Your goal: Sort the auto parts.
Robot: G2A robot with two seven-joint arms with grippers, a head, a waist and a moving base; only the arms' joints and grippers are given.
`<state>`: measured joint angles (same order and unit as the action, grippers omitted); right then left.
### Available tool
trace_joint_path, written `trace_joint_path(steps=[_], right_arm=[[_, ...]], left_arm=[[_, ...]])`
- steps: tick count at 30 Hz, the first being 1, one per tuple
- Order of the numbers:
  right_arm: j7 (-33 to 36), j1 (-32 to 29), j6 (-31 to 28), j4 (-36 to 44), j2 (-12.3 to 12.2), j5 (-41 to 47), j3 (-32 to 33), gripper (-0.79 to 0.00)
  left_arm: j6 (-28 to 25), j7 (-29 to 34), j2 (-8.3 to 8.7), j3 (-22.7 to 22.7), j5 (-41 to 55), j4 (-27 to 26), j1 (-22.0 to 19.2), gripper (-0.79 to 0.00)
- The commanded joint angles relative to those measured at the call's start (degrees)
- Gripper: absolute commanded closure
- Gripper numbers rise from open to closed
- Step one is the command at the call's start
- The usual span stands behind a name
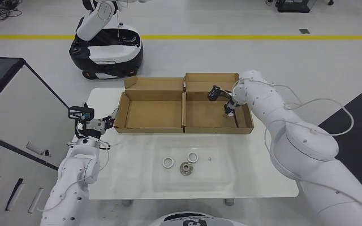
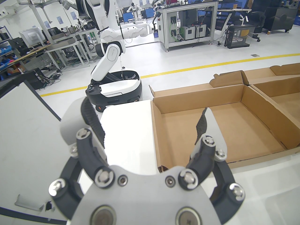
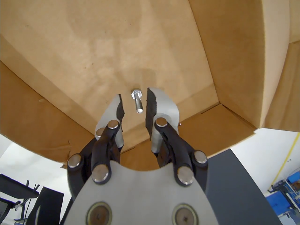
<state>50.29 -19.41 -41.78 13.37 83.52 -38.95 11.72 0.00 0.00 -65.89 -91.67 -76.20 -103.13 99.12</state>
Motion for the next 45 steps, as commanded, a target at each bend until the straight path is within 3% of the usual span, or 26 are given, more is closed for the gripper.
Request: trace_joint_path(steps=[1, 11, 23, 27, 34, 45], right_arm=[[-0.3, 0.1, -0.2, -0.2, 0.0, 0.0, 0.2, -0.785], [-3.5, 1.6, -2.8, -1.6, -0.3, 0.8, 1.9, -0.785], [-12.9, 5.2, -15.8, -1.9, -2.9, 1.4, 4.3, -0.785], [-16.2, 5.8, -16.2, 2.1, -4.4, 1.1, 4.6, -0.785], [-17.9, 5.6, -16.2, 13.3, -9.5, 4.7, 5.5, -0.785], [-11.9, 2.2, -16.2, 35.5, -20.6, 14.2, 9.0, -0.785]], left_arm=[[0.0, 0.0, 0.00, 0.0, 0.0, 0.0, 0.0, -0.785], [0.0, 0.0, 0.00, 0.0, 0.0, 0.0, 0.0, -0.785], [0.0, 0.0, 0.00, 0.0, 0.0, 0.0, 0.0, -0.785], [0.0, 0.0, 0.00, 0.0, 0.0, 0.0, 0.0, -0.785], [0.0, 0.0, 0.00, 0.0, 0.0, 0.0, 0.0, -0.785], [0.0, 0.0, 0.00, 0.0, 0.0, 0.0, 0.0, -0.785]])
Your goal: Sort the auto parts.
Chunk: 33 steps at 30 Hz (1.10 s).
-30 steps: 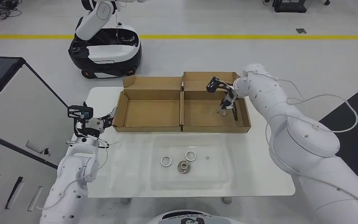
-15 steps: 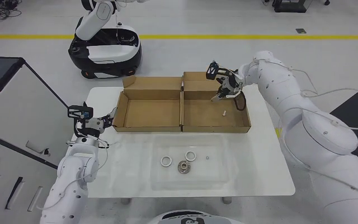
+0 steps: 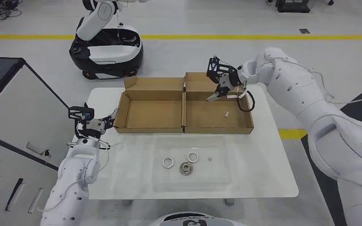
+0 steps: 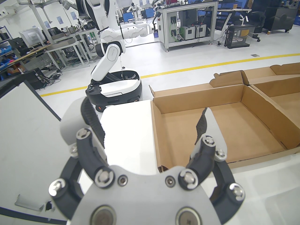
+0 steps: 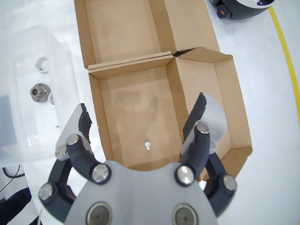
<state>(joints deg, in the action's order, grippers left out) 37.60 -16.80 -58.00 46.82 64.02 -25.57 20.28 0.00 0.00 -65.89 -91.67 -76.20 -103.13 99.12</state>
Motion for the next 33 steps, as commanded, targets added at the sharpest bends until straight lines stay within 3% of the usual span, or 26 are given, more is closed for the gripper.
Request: trace_joint_path(steps=[1, 11, 19, 28, 33], right_arm=[[1.7, -0.8, 0.0, 4.1, -2.1, 1.5, 0.8, -0.785], [8.7, -4.8, 0.0, 23.5, -11.4, 5.1, 4.5, -0.785], [9.2, -3.6, 0.6, 35.0, -17.3, 2.7, 0.2, -0.785], [14.9, 3.7, 6.3, 44.9, -21.6, 5.3, -9.8, -0.785], [16.9, 4.6, 8.2, 47.3, -22.3, 7.9, -10.5, -0.785]], left_arm=[[0.0, 0.0, 0.00, 0.0, 0.0, 0.0, 0.0, -0.785], [0.0, 0.0, 0.00, 0.0, 0.0, 0.0, 0.0, -0.785], [0.0, 0.0, 0.00, 0.0, 0.0, 0.0, 0.0, -0.785], [0.0, 0.0, 0.00, 0.0, 0.0, 0.0, 0.0, -0.785], [0.0, 0.0, 0.00, 0.0, 0.0, 0.0, 0.0, -0.785]])
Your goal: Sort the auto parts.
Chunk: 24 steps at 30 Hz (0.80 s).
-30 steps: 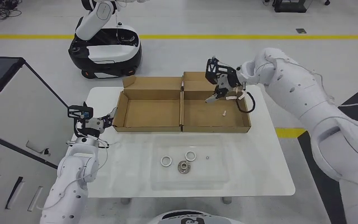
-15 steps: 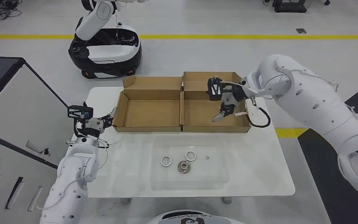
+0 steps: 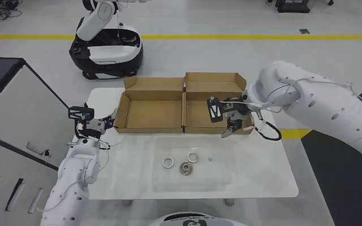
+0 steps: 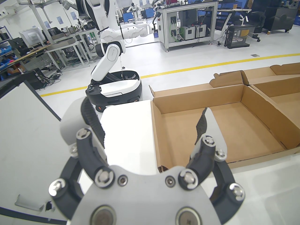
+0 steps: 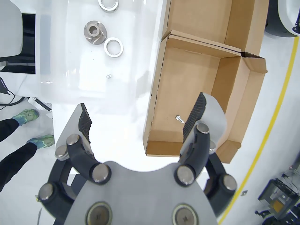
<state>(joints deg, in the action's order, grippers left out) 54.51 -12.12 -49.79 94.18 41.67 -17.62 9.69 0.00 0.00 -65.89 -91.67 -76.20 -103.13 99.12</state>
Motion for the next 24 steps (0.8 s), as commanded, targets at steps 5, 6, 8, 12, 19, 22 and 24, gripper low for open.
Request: trace_joint_path(steps=[5, 6, 8, 12, 19, 22, 24], right_arm=[[0.0, -0.1, 0.0, -0.1, 0.0, -0.1, 0.1, -0.785], [0.0, -0.1, 0.0, -0.1, 0.0, -0.1, 0.1, -0.785], [0.0, -0.1, 0.0, -0.1, 0.0, -0.1, 0.1, -0.785], [0.0, -0.1, 0.0, -0.1, 0.0, -0.1, 0.1, -0.785], [8.6, 1.1, 8.6, 6.9, 1.3, 0.3, 0.1, -0.785], [14.5, 1.5, 14.5, 9.2, 2.3, 3.4, 0.1, -0.785], [18.6, 1.8, 18.6, 10.9, 3.3, 5.3, 0.1, -0.785]], left_arm=[[0.0, 0.0, 0.00, 0.0, 0.0, 0.0, 0.0, -0.785], [0.0, 0.0, 0.00, 0.0, 0.0, 0.0, 0.0, -0.785], [0.0, 0.0, 0.00, 0.0, 0.0, 0.0, 0.0, -0.785], [0.0, 0.0, 0.00, 0.0, 0.0, 0.0, 0.0, -0.785], [0.0, 0.0, 0.00, 0.0, 0.0, 0.0, 0.0, -0.785], [0.0, 0.0, 0.00, 0.0, 0.0, 0.0, 0.0, -0.785], [0.0, 0.0, 0.00, 0.0, 0.0, 0.0, 0.0, -0.785]])
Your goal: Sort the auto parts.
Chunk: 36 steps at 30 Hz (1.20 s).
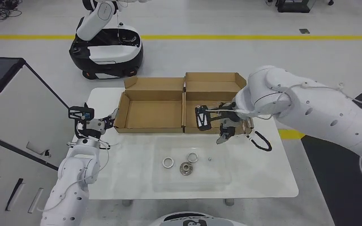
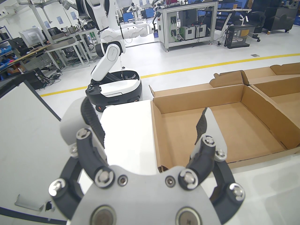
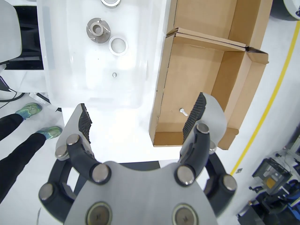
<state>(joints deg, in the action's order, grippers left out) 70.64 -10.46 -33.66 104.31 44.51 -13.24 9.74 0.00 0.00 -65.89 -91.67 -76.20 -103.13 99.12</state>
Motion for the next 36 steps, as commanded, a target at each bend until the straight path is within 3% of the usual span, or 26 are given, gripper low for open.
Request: trace_joint_path(steps=[1, 9, 18, 26, 36], right_arm=[[4.4, 0.3, 4.4, 1.5, 1.0, 1.8, 0.0, -0.785], [17.4, 0.1, 17.3, 3.3, 6.8, 7.9, 0.0, -0.785], [17.4, -4.2, 17.3, -2.7, 12.1, 5.3, 0.0, -0.785], [17.4, -7.3, 17.3, -6.4, 14.5, 4.3, 0.0, -0.785], [17.4, -9.2, 17.4, -7.3, 15.2, 4.0, 0.0, -0.785]], left_arm=[[0.0, 0.0, 0.00, 0.0, 0.0, 0.0, 0.0, -0.785], [0.0, 0.0, 0.00, 0.0, 0.0, 0.0, 0.0, -0.785], [0.0, 0.0, 0.00, 0.0, 0.0, 0.0, 0.0, -0.785], [0.0, 0.0, 0.00, 0.0, 0.0, 0.0, 0.0, -0.785], [0.0, 0.0, 0.00, 0.0, 0.0, 0.0, 0.0, -0.785]])
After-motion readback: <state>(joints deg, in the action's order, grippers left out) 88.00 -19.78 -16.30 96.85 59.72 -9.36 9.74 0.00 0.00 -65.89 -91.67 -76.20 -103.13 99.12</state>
